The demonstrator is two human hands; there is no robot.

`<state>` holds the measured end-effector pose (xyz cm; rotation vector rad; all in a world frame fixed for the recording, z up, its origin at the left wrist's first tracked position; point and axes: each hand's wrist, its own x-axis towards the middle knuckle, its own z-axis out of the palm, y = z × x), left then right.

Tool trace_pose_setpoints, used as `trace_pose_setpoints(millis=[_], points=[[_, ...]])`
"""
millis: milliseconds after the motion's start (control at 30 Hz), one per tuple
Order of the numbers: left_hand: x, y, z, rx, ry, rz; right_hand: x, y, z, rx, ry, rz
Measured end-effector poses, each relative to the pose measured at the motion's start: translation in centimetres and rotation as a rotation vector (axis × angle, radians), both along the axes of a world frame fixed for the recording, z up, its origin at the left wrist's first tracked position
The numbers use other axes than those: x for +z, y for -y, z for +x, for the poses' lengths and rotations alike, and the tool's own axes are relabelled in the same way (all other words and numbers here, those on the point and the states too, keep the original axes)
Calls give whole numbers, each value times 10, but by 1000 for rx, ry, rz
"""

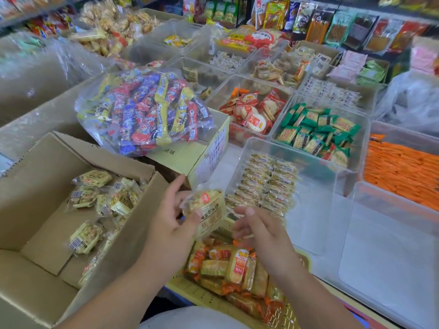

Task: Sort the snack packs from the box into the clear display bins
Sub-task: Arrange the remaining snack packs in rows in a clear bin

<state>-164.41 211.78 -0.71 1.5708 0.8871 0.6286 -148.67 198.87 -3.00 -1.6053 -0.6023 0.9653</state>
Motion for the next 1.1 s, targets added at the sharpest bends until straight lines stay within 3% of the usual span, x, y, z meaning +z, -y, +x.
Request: trace_pose_setpoints(millis=[167, 300, 433, 567, 667, 800, 900, 1100], points=[[2, 19, 27, -278, -95, 573, 13, 2, -5, 12, -444, 126], [-5, 24, 45, -458, -96, 729, 11, 5, 9, -117, -485, 148], [-14, 13, 55, -353, -132, 687, -3, 9, 37, -265, -345, 113], [-43, -20, 68, -328, -623, 478, -14, 4, 78, -343, 21, -95], [-69, -37, 75, -376, -813, 252, -20, -9, 106, -274, 335, -252], [-91, -42, 79, -406, -896, 229, -32, -36, 121, -88, 667, -370], [-97, -41, 80, -381, -902, 285, -44, -58, 114, 85, 737, -397], [-101, -40, 78, -370, -894, 326, -64, -81, 101, 410, 676, -540]])
